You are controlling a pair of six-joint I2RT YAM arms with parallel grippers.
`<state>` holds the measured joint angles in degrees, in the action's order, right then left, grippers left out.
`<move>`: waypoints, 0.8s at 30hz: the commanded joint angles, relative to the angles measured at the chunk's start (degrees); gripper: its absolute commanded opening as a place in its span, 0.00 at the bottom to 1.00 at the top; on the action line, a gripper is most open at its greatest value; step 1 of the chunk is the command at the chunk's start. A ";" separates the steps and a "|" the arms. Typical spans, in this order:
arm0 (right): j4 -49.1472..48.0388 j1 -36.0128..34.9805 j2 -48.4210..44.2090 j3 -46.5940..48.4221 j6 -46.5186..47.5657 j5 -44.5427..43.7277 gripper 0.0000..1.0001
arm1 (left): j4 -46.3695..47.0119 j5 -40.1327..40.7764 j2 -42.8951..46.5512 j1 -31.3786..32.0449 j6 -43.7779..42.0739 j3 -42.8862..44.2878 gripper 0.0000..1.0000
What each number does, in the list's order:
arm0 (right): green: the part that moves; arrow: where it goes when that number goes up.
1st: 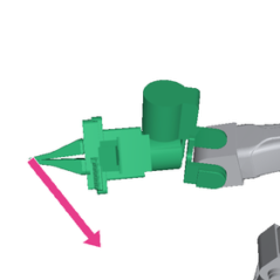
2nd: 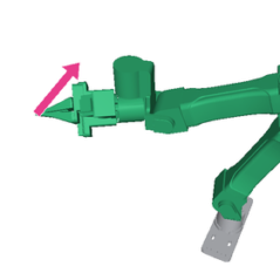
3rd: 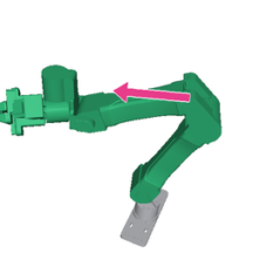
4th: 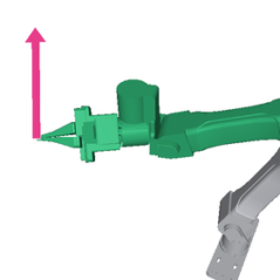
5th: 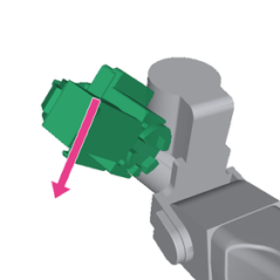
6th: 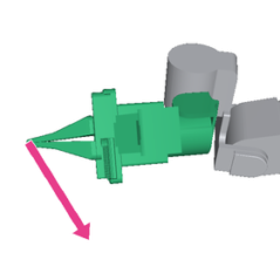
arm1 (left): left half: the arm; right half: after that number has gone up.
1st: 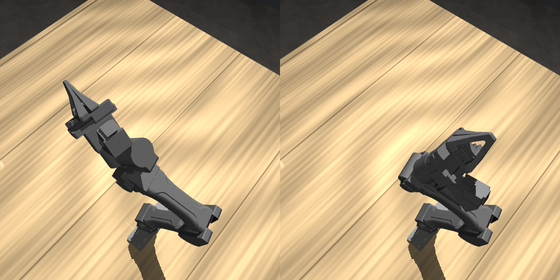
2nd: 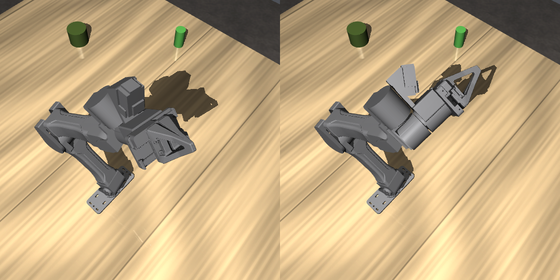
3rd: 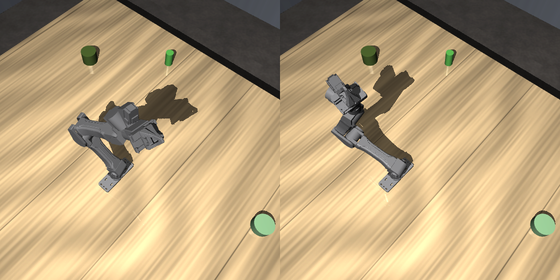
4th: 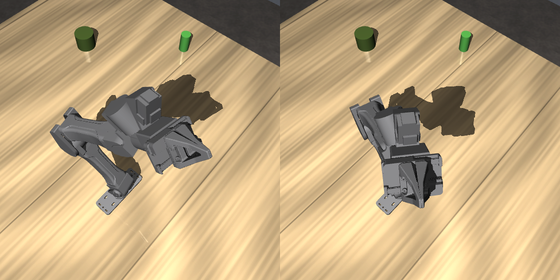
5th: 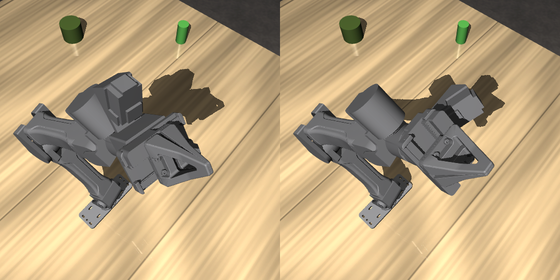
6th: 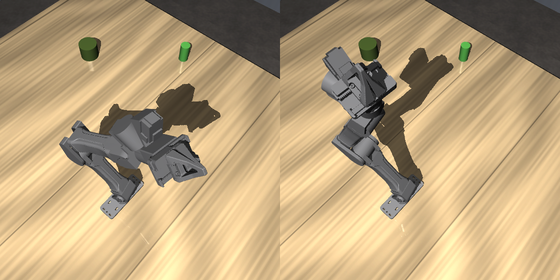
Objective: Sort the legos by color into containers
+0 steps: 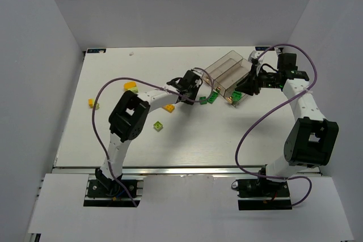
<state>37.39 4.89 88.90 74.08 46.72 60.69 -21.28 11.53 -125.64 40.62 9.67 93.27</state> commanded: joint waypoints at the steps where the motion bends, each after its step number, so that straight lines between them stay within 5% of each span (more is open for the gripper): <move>1: -1.00 0.30 -0.92 0.10 -1.10 -0.65 0.30 | 4.83 -0.36 11.63 -0.02 4.47 -5.19 0.26; 8: -5.65 0.30 -2.24 -1.13 -6.28 -2.94 0.00 | 16.78 -10.20 22.19 0.07 12.29 -17.15 0.24; 14: -9.43 0.39 -2.68 -1.05 -11.47 -5.75 0.00 | 29.18 -19.87 24.05 0.25 19.94 -22.26 0.24; 24: -14.97 1.27 -3.74 0.71 -19.64 -6.72 0.00 | 46.15 -29.54 14.48 2.09 33.29 -15.87 0.24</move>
<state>26.30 5.58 87.31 73.01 31.24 53.89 17.63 -13.47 -108.90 41.34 37.65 73.08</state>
